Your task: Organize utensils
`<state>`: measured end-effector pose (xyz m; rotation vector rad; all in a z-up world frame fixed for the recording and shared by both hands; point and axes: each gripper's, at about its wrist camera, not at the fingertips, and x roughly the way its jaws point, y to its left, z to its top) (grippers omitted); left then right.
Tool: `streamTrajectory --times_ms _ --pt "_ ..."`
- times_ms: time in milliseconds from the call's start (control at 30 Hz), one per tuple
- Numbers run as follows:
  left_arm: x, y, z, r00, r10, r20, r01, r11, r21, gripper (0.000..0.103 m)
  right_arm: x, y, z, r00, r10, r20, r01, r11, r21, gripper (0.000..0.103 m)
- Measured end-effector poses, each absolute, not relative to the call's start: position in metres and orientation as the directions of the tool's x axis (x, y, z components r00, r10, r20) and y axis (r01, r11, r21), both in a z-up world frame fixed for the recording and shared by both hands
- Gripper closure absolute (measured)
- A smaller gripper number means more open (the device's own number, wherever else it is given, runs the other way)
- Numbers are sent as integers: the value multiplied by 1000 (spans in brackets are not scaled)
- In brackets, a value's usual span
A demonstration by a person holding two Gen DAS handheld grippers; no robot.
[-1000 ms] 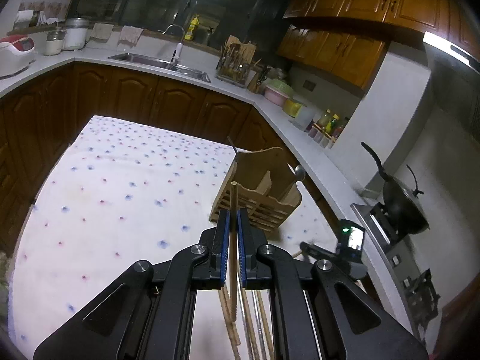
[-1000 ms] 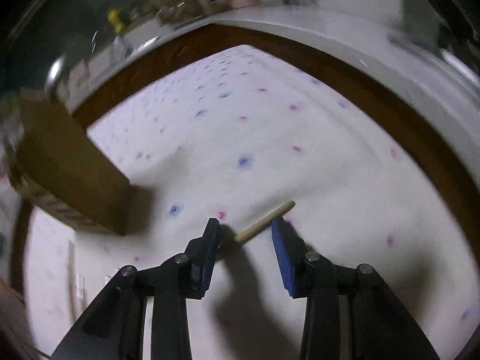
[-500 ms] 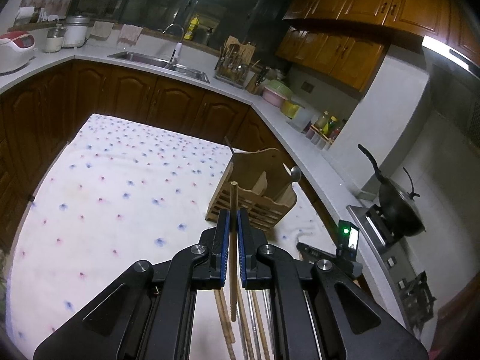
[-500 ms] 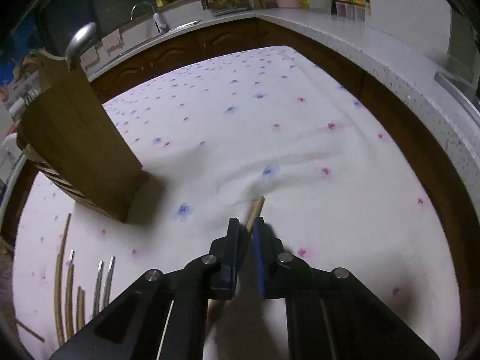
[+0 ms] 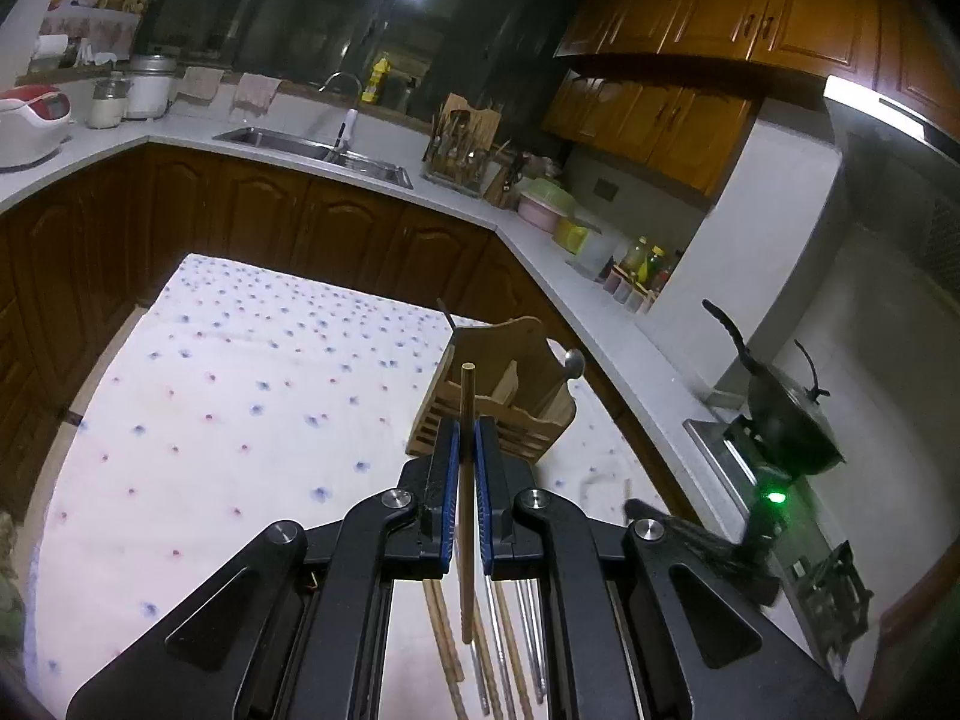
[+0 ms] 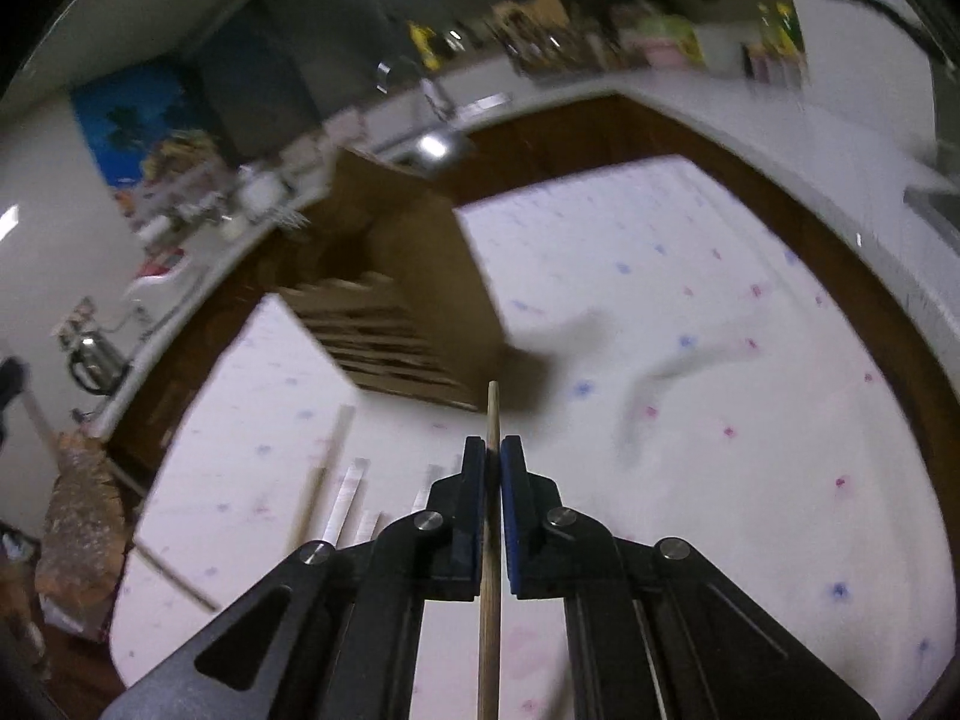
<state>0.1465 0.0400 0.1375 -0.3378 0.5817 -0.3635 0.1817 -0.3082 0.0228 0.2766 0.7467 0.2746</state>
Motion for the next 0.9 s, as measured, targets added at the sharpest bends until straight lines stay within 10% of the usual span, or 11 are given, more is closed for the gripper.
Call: streamTrajectory --times_ms 900 --pt "155 30 161 800 -434 -414 277 879 -388 98 146 -305 127 838 394 -376 -274 902 335 98"
